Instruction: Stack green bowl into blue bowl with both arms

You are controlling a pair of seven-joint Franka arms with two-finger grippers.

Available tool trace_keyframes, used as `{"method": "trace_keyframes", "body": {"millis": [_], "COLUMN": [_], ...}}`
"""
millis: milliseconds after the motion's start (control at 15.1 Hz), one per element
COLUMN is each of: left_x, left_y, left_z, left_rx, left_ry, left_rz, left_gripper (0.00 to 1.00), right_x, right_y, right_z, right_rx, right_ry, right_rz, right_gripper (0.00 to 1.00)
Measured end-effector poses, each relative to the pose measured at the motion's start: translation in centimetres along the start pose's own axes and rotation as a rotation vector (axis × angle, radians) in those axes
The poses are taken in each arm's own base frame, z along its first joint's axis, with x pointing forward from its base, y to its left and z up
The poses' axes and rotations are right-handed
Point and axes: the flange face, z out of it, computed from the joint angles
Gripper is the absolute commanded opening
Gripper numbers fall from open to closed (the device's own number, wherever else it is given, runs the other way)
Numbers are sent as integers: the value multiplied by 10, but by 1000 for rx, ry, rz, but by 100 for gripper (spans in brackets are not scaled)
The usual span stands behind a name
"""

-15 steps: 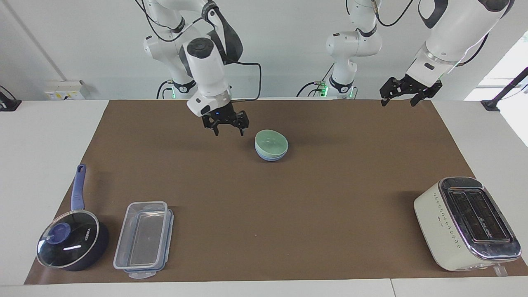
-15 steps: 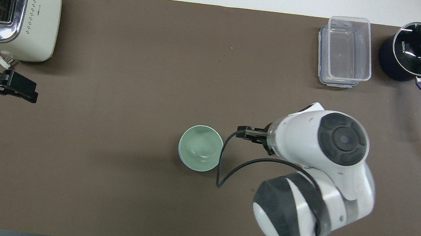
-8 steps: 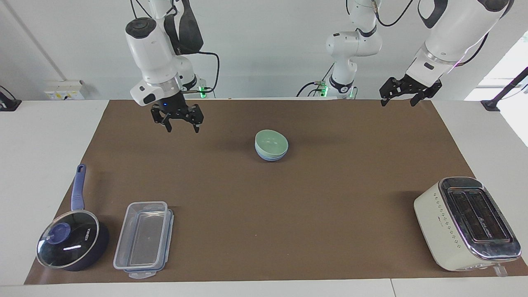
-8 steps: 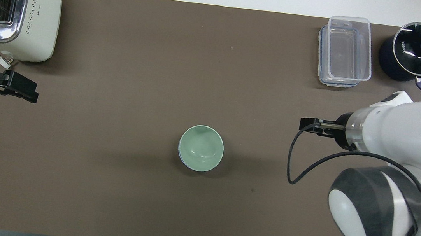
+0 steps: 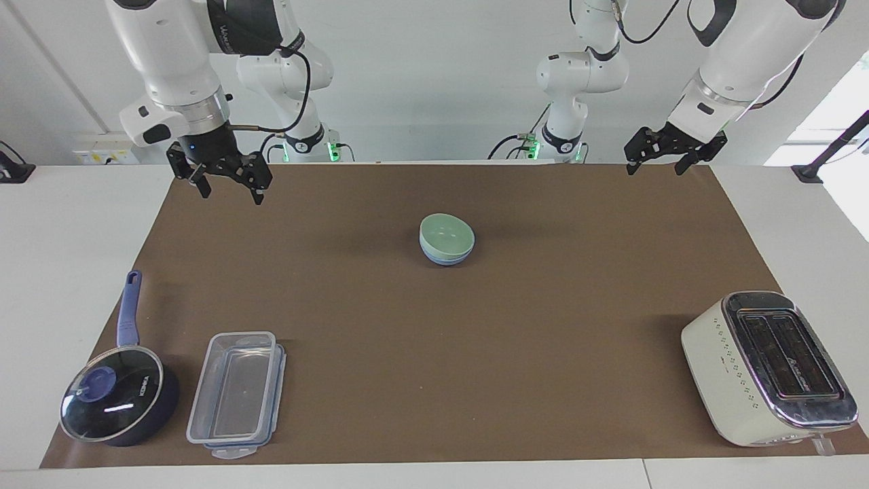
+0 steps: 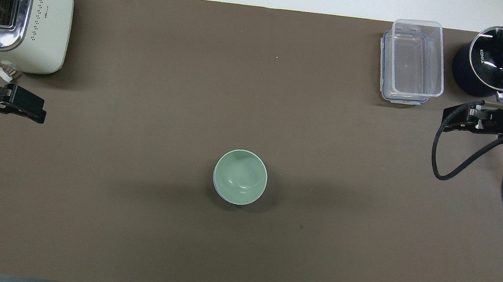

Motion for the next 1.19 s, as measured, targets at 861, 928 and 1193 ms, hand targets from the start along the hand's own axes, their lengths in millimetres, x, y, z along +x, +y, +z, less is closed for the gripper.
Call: {"method": "trace_keyframes", "body": {"millis": [861, 928, 1193], "left_x": [0, 0, 0], "left_y": [0, 0, 0], "left_z": [0, 0, 0], "left_rx": [0, 0, 0], "left_ry": [0, 0, 0], "left_rz": [0, 0, -1], "left_gripper": [100, 100, 100], "right_x": [1, 1, -2], "right_y": [30, 31, 35], "right_z": [15, 14, 6], "right_rx": [42, 36, 27], "right_ry": [-67, -64, -47], "right_rz": [53, 52, 19], "right_gripper": [100, 100, 100]}}
